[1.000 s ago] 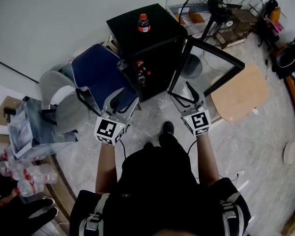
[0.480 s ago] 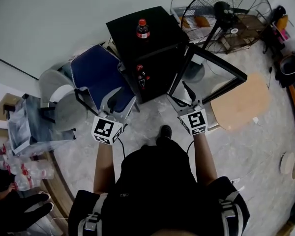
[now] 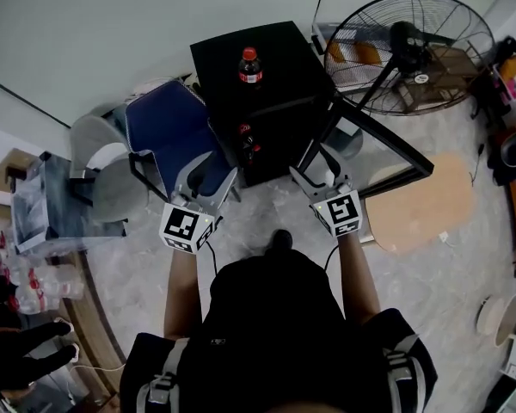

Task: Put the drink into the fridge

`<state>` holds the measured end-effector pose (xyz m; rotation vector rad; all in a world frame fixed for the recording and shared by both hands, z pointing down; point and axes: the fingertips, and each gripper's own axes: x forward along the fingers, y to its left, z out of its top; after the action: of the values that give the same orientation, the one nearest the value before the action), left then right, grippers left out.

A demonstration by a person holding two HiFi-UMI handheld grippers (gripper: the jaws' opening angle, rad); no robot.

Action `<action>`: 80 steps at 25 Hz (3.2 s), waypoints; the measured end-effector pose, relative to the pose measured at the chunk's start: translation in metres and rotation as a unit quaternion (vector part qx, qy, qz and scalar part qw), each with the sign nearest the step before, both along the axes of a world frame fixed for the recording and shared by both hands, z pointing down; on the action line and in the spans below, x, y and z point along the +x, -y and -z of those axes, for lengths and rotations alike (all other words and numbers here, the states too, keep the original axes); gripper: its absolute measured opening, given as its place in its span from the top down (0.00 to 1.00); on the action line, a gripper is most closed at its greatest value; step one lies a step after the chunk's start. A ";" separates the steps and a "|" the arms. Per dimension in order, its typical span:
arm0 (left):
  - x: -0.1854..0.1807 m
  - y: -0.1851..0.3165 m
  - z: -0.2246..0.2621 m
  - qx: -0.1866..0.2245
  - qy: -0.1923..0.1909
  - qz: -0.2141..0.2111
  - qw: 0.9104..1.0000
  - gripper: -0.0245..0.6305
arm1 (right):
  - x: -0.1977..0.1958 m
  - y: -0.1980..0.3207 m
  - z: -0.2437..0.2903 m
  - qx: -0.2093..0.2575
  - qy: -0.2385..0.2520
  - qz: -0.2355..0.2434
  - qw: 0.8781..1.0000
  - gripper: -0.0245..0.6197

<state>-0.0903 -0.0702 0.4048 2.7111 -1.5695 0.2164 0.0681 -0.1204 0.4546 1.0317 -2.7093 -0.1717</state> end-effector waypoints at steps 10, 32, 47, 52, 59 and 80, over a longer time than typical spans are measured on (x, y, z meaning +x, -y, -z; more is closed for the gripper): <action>0.011 0.025 0.000 0.000 -0.002 0.067 0.998 0.66 | -0.005 0.044 0.005 0.007 -0.001 0.074 0.997 0.46; -0.035 0.080 -0.005 -0.002 0.003 0.065 0.998 0.67 | -0.053 0.104 0.012 0.020 -0.010 0.081 0.996 0.50; -0.080 0.155 -0.006 0.000 -0.005 -0.004 1.000 0.67 | -0.114 0.165 0.065 0.031 0.019 0.031 0.999 0.56; -0.090 0.176 -0.010 0.004 -0.014 -0.018 1.000 0.67 | -0.129 0.176 0.076 0.024 0.030 0.017 0.999 0.61; -0.100 0.196 -0.013 0.002 -0.015 -0.036 0.999 0.67 | -0.138 0.187 0.079 0.030 0.021 -0.014 0.999 0.69; -0.113 0.219 -0.014 0.004 -0.017 -0.061 0.998 0.68 | -0.155 0.196 0.083 -0.014 0.077 -0.007 0.997 0.74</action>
<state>-0.2031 -0.2894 0.4191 2.8030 -1.4011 0.1644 -0.0868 -0.3160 0.3721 1.0978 -2.8310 -0.0535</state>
